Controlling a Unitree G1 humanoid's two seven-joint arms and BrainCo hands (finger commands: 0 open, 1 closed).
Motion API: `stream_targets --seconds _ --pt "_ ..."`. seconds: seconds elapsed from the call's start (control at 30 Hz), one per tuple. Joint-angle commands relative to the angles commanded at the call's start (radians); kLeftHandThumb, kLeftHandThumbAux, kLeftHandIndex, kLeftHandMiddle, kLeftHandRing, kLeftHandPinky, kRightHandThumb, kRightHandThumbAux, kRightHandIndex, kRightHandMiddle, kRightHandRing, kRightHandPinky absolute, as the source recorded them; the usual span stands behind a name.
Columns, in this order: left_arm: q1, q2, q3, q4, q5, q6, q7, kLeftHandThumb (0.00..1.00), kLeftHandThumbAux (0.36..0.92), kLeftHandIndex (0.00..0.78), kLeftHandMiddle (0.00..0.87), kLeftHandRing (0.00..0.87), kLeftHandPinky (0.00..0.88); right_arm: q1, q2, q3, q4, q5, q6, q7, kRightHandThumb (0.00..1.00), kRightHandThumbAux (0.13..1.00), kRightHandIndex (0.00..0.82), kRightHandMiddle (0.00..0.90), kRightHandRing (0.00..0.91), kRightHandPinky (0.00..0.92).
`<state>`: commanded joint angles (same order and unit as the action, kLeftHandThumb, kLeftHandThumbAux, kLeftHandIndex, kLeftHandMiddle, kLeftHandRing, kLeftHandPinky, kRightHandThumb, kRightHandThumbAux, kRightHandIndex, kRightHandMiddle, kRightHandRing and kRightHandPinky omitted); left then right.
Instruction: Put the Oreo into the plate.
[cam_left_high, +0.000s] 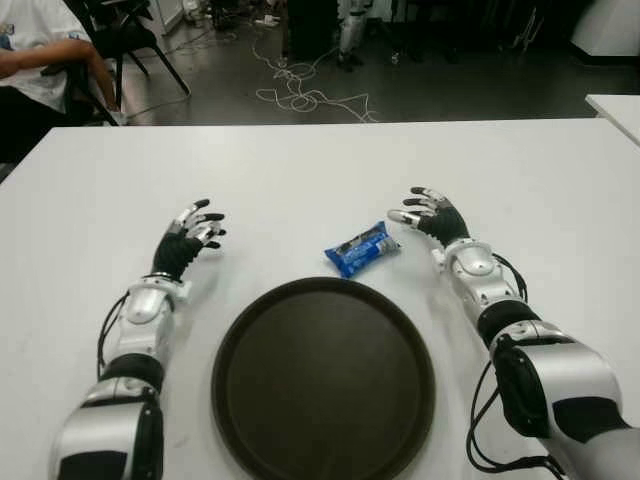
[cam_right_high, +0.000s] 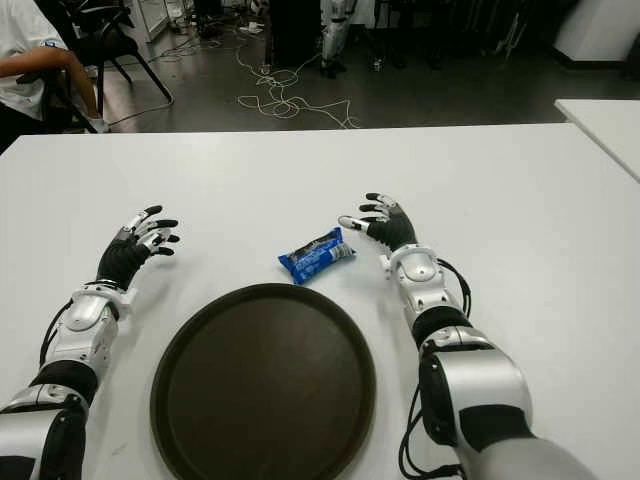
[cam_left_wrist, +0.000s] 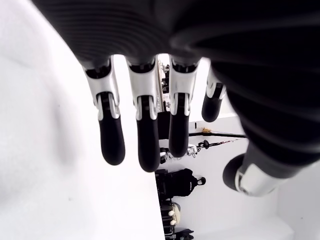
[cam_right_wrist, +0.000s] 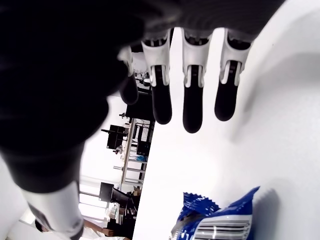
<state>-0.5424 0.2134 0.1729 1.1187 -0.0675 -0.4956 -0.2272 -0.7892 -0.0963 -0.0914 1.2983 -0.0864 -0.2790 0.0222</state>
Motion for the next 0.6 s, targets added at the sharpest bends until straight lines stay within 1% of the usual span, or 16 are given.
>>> stream_targets --seconds 0.1,0.27,0.6 --pt "0.001 -0.001 0.002 -0.001 -0.003 -0.001 -0.002 0.206 0.62 0.148 0.29 0.339 0.397 0.0 0.0 0.002 0.0 -0.002 0.0 -0.005 0.0 0.726 0.198 0.273 0.278 0.291" --pt "0.002 0.0 0.003 -0.003 -0.005 -0.002 -0.004 0.213 0.622 0.152 0.296 0.336 0.391 0.0 0.002 0.004 0.0 -0.004 0.003 -0.008 0.0 0.717 0.196 0.266 0.271 0.288" --pt "0.004 0.002 0.008 -0.002 -0.01 0.009 -0.01 0.199 0.635 0.161 0.302 0.332 0.374 0.0 0.004 0.003 0.0 -0.004 0.003 -0.002 0.0 0.734 0.179 0.253 0.264 0.286"
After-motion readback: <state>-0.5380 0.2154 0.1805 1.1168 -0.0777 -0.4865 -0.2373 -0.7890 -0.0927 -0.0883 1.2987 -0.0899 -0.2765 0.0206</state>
